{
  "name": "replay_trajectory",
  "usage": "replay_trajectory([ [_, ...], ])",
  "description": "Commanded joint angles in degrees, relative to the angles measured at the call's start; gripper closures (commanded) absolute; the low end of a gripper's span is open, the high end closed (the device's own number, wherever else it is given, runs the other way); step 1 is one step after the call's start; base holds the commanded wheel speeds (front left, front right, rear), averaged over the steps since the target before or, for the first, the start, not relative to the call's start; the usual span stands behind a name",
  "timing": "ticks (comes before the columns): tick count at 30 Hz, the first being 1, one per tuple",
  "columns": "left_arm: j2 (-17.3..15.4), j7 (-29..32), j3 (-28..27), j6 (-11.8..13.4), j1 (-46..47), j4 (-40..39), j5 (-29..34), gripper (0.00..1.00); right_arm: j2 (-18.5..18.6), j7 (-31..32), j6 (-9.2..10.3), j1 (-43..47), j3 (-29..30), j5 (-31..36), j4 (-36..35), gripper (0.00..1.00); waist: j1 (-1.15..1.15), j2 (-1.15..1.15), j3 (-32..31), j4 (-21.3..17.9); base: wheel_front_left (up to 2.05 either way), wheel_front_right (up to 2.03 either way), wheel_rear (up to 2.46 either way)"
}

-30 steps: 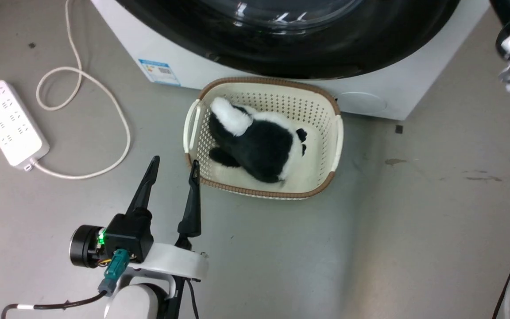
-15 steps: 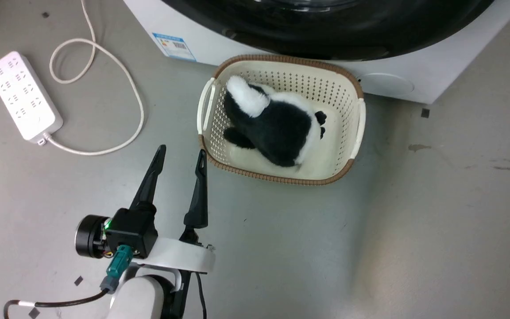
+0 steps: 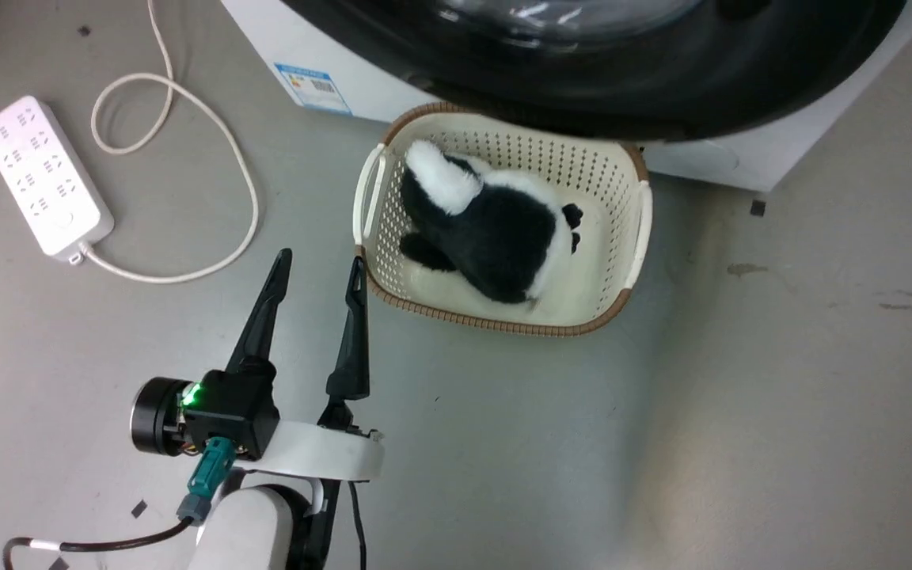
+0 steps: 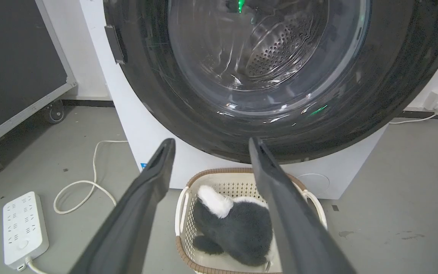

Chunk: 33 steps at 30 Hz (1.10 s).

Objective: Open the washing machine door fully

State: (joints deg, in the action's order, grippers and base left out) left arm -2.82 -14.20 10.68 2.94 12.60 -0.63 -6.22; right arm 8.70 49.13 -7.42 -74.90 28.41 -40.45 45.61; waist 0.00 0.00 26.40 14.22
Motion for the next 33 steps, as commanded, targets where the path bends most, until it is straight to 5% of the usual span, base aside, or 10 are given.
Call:
replay_trajectory([
  [1,-0.1,-0.7,-0.1,0.2,0.3,0.2,0.4,0.0,-2.2,2.5,-0.07,1.8,0.5,-2.0,0.2,1.0,0.0,0.0,-1.6,-0.6,0.0,0.0,0.0],
  [14,-0.1,-0.8,-1.3,-1.0,-3.6,2.3,1.1,0.0,-5.7,10.5,-0.07,17.8,-4.5,-9.0,-9.6,1.0,0.0,0.0,-10.0,-3.2,0.0,0.0,0.0],
  [33,-0.1,-0.8,0.6,-2.2,-10.3,4.9,1.6,0.0,-5.8,7.4,-0.07,41.2,-38.4,-34.5,-20.4,1.0,0.0,0.0,-18.4,-2.9,0.0,0.0,0.0],
])
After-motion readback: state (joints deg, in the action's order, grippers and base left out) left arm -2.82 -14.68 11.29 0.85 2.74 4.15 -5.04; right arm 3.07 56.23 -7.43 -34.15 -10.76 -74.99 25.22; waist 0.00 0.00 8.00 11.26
